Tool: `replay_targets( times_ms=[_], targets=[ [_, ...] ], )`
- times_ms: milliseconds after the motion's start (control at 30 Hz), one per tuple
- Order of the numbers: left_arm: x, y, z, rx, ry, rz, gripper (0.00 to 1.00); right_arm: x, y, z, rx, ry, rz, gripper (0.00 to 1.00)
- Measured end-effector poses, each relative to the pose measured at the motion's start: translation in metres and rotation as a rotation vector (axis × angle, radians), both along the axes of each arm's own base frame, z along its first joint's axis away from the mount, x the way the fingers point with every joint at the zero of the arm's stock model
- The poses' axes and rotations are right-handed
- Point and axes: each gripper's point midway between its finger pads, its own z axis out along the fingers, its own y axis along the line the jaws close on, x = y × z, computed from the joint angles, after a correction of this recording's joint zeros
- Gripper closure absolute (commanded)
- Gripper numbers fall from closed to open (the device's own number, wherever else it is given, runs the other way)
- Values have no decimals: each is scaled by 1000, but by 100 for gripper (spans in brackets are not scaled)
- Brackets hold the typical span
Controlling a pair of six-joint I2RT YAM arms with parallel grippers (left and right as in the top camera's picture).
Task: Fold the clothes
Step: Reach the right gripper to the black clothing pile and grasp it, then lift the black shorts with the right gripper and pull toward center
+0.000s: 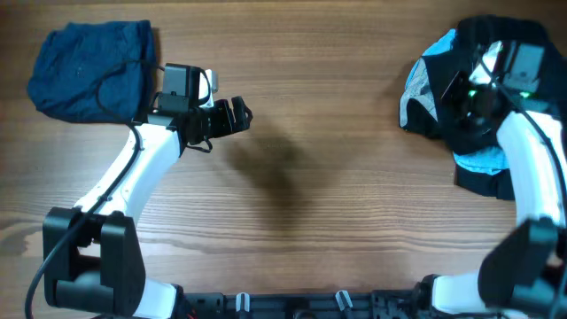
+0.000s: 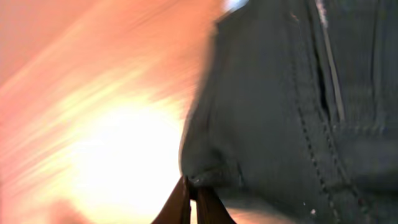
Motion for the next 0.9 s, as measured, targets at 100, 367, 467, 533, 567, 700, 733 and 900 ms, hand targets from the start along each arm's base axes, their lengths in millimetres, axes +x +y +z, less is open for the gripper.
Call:
replay_targets(
  times_ms=[100, 367, 467, 533, 567, 700, 733, 900],
  targets=[
    [2, 2, 3, 7, -12, 6, 0, -3, 37, 60, -9, -91, 131, 96],
    [7, 32, 66, -3, -155, 86, 1, -47, 198, 226, 4, -359, 561, 96],
    [-2, 30, 67, -11, -131, 76, 0, -67, 209, 269, -3, -449, 582, 96],
    [-7, 26, 64, -13, -108, 64, 0, -75, 202, 275, -30, -442, 548, 95],
    [-9, 24, 64, -14, -102, 57, 1, -77, 195, 269, -51, -405, 513, 94],
    [-11, 18, 63, -20, -99, 41, 0, -74, 163, 224, -154, -200, 351, 67],
    [-11, 18, 64, -21, -99, 40, 0, -71, 156, 211, -177, -145, 309, 60],
    [-11, 21, 62, -5, -93, 50, 0, -36, 122, 133, -267, 131, 118, 32]
  ],
)
